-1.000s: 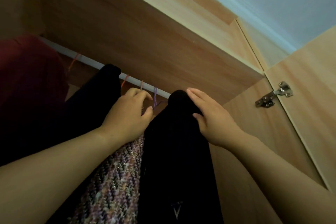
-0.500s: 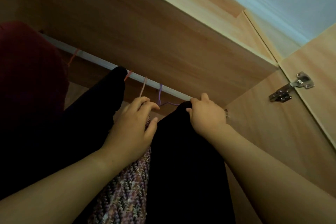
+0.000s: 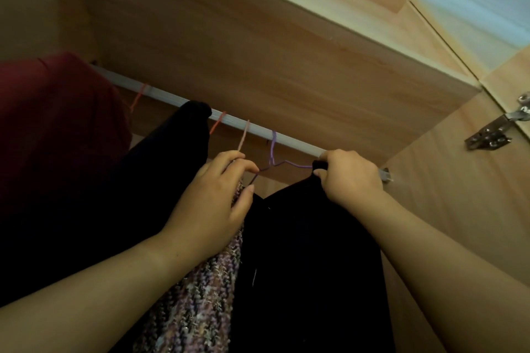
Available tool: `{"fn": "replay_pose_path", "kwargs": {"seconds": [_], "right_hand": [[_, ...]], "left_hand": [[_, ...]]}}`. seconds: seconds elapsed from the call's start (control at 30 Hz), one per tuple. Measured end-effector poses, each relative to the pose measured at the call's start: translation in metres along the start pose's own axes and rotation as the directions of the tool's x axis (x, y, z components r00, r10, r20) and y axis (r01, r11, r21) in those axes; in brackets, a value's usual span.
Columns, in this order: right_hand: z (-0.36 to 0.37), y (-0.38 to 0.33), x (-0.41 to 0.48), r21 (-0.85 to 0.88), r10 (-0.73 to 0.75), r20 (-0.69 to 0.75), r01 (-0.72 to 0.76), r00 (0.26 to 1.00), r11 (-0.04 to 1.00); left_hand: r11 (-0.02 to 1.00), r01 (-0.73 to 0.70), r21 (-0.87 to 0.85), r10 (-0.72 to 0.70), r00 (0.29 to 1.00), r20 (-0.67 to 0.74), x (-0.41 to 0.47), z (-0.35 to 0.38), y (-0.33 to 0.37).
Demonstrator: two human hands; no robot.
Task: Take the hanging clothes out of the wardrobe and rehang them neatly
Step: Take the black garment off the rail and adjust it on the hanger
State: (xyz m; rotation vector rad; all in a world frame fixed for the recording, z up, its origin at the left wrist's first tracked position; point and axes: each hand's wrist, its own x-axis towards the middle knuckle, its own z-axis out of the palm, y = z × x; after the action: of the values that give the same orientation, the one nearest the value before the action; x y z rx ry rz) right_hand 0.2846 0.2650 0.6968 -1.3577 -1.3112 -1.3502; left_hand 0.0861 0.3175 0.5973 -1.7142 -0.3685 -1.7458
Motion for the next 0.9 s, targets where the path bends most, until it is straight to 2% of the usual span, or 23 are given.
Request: {"fn": "replay_pose_path", "kwargs": {"seconds": [0.17, 0.3, 0.47, 0.57, 0.67, 0.9], "right_hand": [[0.004, 0.016, 0.0, 0.145, 0.058, -0.005, -0.056, 0.998, 0.988], [0.007, 0.027, 0.001, 0.141, 0.109, 0.003, -0.108, 0.994, 0.984], [0.022, 0.056, -0.001, 0.142, 0.186, 0.004, -0.185, 0.983, 0.972], [0.028, 0.071, -0.002, 0.13, 0.229, -0.059, -0.219, 0.972, 0.967], [0.02, 0.08, 0.007, 0.134, 0.243, -0.148, -0.224, 0.959, 0.965], [0.017, 0.087, -0.007, 0.169, 0.228, -0.184, -0.198, 0.956, 0.966]], "left_hand": [[0.99, -0.013, 0.138, 0.01, 1.0, 0.019, -0.002, 0.0, -0.001], [0.973, -0.003, 0.229, 0.002, 1.0, 0.005, -0.002, 0.0, 0.006], [0.974, 0.006, 0.227, -0.008, 1.0, 0.005, -0.002, -0.001, 0.01], [0.973, 0.014, 0.232, -0.017, 1.0, 0.012, -0.002, 0.001, 0.011], [0.97, 0.009, 0.243, -0.013, 1.0, 0.015, -0.004, 0.005, 0.011], [0.964, 0.019, 0.264, -0.023, 1.0, 0.012, -0.008, 0.008, 0.013]]}}
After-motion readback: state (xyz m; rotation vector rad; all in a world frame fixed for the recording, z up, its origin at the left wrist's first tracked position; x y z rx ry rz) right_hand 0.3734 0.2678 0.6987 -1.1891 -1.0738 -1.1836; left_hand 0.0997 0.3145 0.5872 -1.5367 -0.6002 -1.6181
